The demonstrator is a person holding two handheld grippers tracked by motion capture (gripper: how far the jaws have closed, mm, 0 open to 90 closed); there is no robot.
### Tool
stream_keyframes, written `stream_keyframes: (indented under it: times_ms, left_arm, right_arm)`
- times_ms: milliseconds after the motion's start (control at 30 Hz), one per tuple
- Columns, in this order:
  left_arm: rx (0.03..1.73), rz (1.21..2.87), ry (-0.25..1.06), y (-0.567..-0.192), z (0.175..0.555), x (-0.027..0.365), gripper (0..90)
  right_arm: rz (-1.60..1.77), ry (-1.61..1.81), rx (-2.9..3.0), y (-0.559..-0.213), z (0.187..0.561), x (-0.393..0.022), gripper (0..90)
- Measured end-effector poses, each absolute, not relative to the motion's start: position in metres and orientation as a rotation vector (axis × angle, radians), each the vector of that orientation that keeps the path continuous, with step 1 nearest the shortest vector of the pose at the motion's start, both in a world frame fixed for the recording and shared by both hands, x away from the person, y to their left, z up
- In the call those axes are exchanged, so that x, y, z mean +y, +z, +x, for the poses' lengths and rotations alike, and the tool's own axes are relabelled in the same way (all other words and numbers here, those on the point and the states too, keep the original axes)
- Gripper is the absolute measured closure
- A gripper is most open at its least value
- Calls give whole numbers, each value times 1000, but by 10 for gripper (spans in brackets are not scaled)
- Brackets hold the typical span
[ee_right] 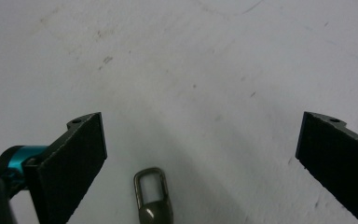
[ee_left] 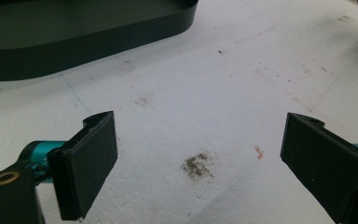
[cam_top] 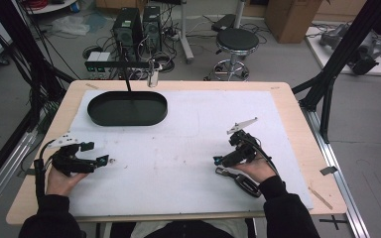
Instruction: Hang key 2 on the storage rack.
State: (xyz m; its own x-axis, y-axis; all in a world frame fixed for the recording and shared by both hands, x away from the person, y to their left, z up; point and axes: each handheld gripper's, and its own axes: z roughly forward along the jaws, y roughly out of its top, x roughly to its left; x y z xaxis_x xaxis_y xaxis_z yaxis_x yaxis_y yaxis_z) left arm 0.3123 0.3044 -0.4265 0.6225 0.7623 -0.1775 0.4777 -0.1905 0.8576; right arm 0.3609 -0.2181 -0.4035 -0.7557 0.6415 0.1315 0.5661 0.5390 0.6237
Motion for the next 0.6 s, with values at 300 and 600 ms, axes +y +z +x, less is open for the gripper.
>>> stream_keyframes:
  times_ms: [300,600]
  left_arm:
    - [1001,1842,355,-426,313,305,113]
    - [1002,1838,358,-426,313,305,113]
  right_arm:
    - [1029,965,2719,-410,340,-226,14]
    - [1006,862,2776,-429,317,-230,59]
